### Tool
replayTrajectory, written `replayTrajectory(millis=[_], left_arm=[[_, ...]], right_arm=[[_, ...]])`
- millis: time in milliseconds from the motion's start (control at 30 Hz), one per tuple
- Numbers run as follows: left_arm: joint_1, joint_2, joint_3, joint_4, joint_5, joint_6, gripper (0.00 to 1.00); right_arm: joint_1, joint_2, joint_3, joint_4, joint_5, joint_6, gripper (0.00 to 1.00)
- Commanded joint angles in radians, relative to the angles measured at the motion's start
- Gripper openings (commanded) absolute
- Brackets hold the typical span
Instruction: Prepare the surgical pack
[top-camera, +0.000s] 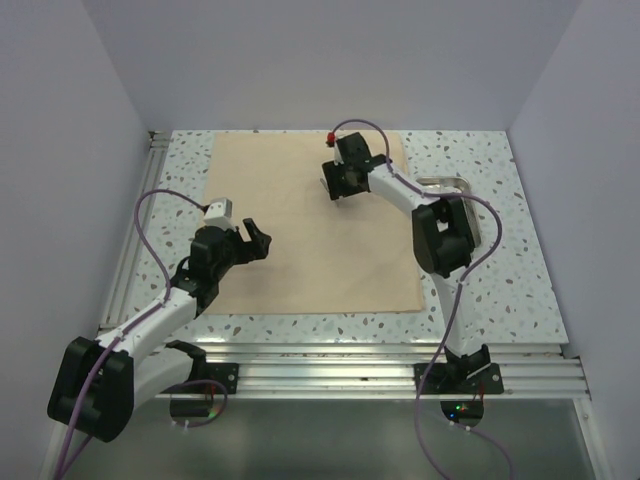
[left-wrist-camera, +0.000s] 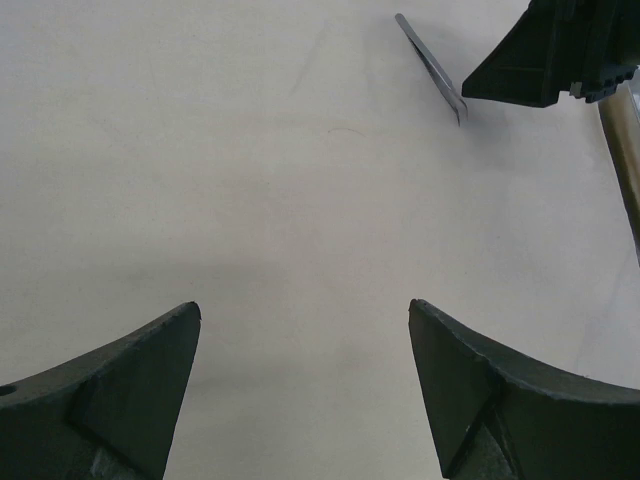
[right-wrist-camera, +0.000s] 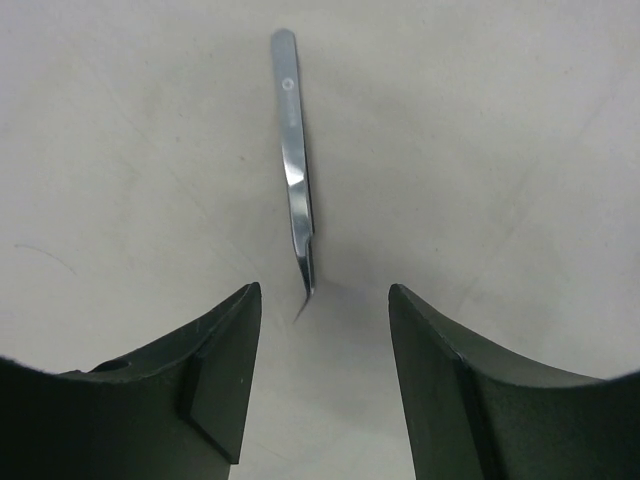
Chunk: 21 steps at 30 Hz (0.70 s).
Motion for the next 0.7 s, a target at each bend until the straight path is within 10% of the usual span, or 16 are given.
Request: replayTrajectory(millis=[0, 300, 667], left_arm=[[-0.008, -0.002, 0.001, 0.03, -0.013, 0.033, 0.89], [-0.008, -0.001, 0.004, 0.027, -0.016, 0.034, 0.89], [-0.008, 0.007, 0.005, 0.027, -0.015, 0.034, 0.89]], right_arm=[[0.007, 0.031, 0.088, 0.039, -0.017, 0.028, 0.58], [0.022, 0.172, 0.218, -0.019, 0.005, 0.045, 0.51], [0.025, 0.079, 0.146, 0.034, 0.017, 0.031, 0.13]])
